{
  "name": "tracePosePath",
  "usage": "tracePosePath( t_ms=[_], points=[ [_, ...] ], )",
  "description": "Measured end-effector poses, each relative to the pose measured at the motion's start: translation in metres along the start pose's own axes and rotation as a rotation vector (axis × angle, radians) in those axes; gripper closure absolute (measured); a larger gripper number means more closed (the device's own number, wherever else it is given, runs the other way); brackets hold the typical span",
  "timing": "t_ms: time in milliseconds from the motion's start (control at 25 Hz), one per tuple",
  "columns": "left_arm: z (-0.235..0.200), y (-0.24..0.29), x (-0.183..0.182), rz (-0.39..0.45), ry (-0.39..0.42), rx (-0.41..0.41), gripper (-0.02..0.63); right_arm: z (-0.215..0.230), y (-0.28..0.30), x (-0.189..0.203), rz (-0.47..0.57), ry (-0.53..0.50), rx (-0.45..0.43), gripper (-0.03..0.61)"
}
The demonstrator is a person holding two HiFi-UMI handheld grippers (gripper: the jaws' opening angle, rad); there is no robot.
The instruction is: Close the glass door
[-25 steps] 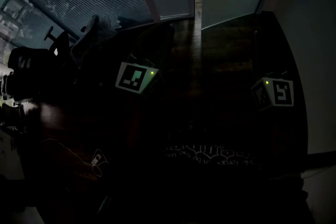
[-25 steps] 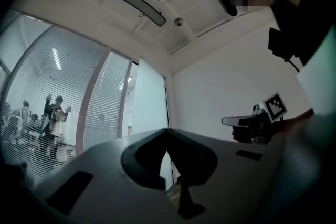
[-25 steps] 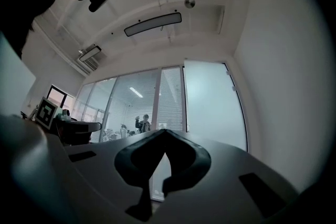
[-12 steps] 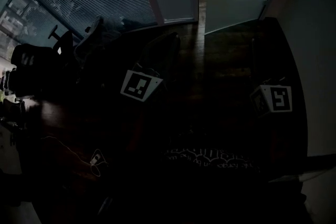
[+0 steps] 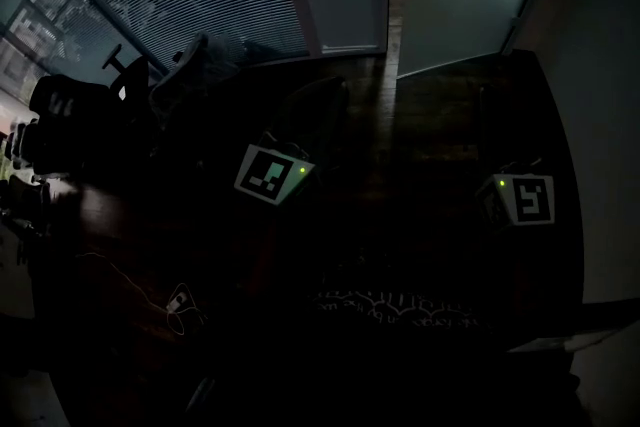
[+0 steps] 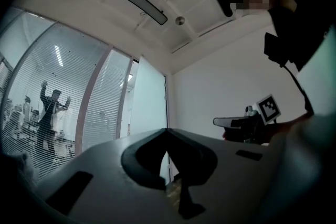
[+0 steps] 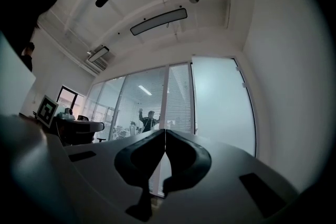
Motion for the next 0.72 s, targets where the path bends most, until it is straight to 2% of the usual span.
tracePosePath(
  t_ms=[240,720],
  points=[
    [0.006,-0.003,0.003,0.004,-0.002,-0.004,0.612,0.002,-0.004,0.003,0.0,0.002,0.014,0.575],
    [0.029,0.023,0.005,0.013,0.021,-0.033,0.612,0.034,-0.004,0.018,-0.012,0.04,-0.027,0.574]
  ],
)
Point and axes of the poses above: the fingertips, and each gripper's own axes: y forward along the fingers, z to its right, x out of its underside, the point moved 3 cm from there along -y, backward along the fingers, and after that the axes turned 13 degrees about -y, right-handed, at the moved point
